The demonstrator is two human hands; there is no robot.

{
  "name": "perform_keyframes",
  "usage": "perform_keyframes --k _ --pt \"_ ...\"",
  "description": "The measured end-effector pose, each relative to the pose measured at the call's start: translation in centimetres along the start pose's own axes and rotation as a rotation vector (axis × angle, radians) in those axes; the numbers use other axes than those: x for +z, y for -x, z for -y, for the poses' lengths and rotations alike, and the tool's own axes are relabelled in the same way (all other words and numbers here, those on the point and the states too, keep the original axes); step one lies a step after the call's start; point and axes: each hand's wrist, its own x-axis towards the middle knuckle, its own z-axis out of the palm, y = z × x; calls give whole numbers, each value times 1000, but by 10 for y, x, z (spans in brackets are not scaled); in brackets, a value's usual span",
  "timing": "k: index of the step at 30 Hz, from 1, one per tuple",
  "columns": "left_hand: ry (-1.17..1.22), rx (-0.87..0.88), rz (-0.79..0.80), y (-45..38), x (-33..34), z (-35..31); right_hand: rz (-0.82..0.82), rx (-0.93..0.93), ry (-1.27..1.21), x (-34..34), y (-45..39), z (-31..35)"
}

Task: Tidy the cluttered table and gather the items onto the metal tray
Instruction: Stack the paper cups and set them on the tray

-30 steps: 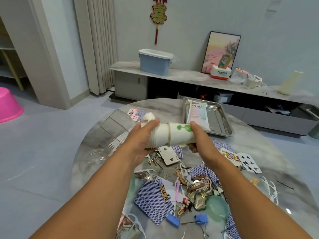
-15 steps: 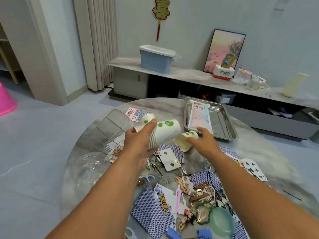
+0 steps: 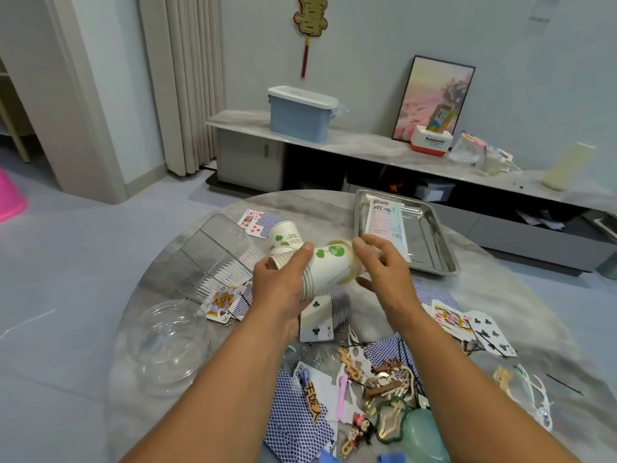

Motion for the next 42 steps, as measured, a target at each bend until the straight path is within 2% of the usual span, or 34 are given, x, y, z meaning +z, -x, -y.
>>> perform_keyframes --k 3,8,10,16,20,21,23,25,27,29,32,35,38,40,42 --pt "5 15 15 6 7 3 -33 -80 51 7 8 9" --pt "142 -86 134 11 15 1 -106 -176 -20 14 11 26" --pt "139 -90 190 13 19 0 -128 -112 -165 15 7 32" --pt "8 -92 252 17 30 13 -62 135 -696 21 -1 44" --pt "-169 -72 313 14 34 14 -91 236 -717 15 -4 44" --pt "-242 -36 255 9 32 15 -123 246 -729 10 -6 42" --pt "-468 135 15 -9 26 18 -200 278 -788 -3 -11 36" --pt "-820 323 -143 -29 14 15 -248 326 -833 -16 -16 26" --pt "-1242 423 -109 -48 4 9 -263 361 -837 -26 -20 15" --pt "-1574 432 -12 -68 -1 2 -282 355 -794 -32 -22 6" --pt "-1843 445 41 -87 6 -7 -315 285 -666 -39 -24 -4" --pt "-1893 463 60 -91 24 -11 -315 259 -595 -41 -25 -11" --pt "-1841 375 125 -88 33 -12 -329 244 -621 -39 -22 -12" --pt "-1752 294 152 -87 36 -15 -344 229 -664 -37 -20 -11" --pt "-1525 237 151 -86 41 -22 -371 204 -718 -34 -20 -9"
